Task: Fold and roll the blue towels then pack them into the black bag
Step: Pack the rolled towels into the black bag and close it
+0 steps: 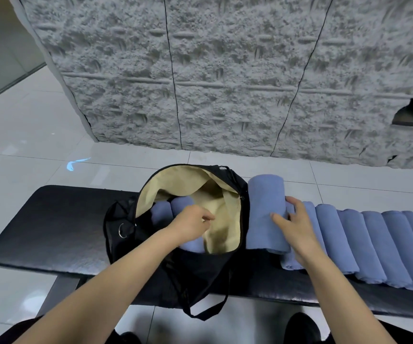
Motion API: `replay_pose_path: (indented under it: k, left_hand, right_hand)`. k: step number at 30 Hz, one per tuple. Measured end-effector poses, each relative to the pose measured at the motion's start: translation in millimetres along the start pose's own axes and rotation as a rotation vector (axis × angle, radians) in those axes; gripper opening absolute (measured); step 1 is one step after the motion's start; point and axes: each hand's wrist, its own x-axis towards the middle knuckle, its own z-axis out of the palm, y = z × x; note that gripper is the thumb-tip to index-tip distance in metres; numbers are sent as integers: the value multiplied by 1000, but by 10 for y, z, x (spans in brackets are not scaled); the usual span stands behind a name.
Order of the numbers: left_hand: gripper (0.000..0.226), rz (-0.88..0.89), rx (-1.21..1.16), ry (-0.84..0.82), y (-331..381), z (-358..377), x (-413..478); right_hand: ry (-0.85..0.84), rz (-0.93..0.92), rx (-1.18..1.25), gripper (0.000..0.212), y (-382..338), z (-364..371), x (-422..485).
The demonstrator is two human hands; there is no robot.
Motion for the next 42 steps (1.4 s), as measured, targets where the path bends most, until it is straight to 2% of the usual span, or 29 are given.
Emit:
replay_pose_path:
  k: [2,4,8,12,15,17,21,23,24,27,29,32,34,37,38,39,42]
  left_hand:
    - [24,15,-502,149,245,-17,-58]
    - [21,63,-739,176,500,31,-127]
    - [32,122,-936,159,732,153,-177]
    - [38,45,-1047,271,640,105,-215]
    - [44,-120,-1104,329,424,21,-181]
    - [51,-259,-1138,273,230,-38,-97]
    - [71,-445,-1158,128,-30,-17,184]
    - [77,-485,-1039,97,-48,69,334]
    - [79,-491,-898,98,-39,124,399]
    - [80,-393,-248,180,-24,294,524]
    - [84,-307,181,183,-16,384,548]
    - [79,-209,598,189,16,392,544]
    - [81,-84,745,133,-1,352,525]
    - [88,72,775,-301,-92,223,461]
    - [90,91,811,-393,-129,199,450]
    - [91,111,867,-408,-162,195,449]
    - [89,110,992,-277,-194,297,502]
  right_hand:
    - [10,-30,74,49,-183,21,-90]
    - [29,-96,56,49,-387,113,-217]
    - [146,-326,-237,53,-626,385,-484]
    - [68,-409,-318,53,-630,616,-600]
    - [-114,-458,-323,46,-580,734,-565]
    - [-210,-461,-322,35,-535,747,-502]
    - [-79,-470,-341,24,-434,619,-409]
    - [-71,-426,-517,31,-320,588,-355]
    - [-112,-380,-619,36,-255,593,-331]
    - [-246,-261,-773,44,-120,652,-297]
    - [-257,-253,-812,47,-83,679,-297]
    - [-230,-210,-805,49,-65,685,-312]
    - [-214,-137,-769,53,-41,676,-292]
    - [-217,-27,-750,68,10,665,-227]
    - [-227,-8,-765,72,15,660,-214]
    - [-242,5,-798,75,8,659,-209]
    - [-258,2,-947,84,4,671,-190]
